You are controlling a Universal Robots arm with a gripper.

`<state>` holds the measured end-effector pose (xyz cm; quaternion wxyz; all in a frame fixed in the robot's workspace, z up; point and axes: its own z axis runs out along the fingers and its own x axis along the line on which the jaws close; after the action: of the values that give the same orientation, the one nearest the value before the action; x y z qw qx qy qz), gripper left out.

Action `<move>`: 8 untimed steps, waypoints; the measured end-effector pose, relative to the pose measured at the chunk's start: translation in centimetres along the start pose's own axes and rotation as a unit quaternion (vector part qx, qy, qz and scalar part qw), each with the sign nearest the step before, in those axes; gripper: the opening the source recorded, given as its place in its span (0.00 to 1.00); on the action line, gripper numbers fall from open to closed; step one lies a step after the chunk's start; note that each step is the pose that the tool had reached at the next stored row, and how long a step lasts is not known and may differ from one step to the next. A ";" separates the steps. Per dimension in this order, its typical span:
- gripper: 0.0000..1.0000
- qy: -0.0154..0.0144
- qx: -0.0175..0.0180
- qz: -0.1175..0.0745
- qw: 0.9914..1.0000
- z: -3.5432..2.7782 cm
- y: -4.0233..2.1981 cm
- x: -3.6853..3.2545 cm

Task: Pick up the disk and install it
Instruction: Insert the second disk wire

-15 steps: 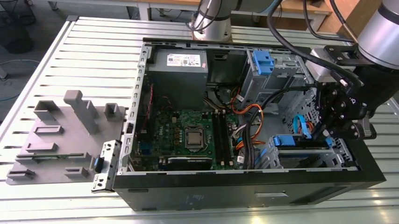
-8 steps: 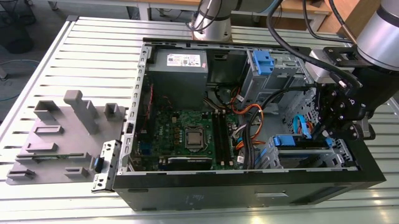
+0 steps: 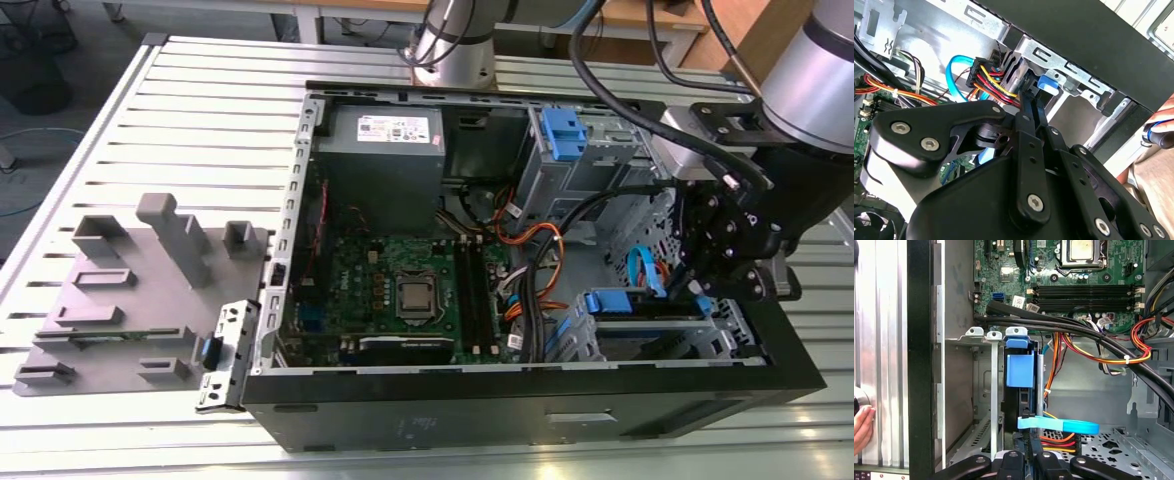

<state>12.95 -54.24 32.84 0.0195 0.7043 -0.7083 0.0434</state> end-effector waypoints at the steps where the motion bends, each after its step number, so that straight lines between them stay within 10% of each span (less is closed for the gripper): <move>1: 0.16 0.000 0.000 0.000 1.000 0.01 0.00 0.00; 8: 0.17 -0.001 0.000 0.000 1.000 0.11 0.00 -0.02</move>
<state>12.95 -54.23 32.73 0.0189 0.7044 -0.7083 0.0428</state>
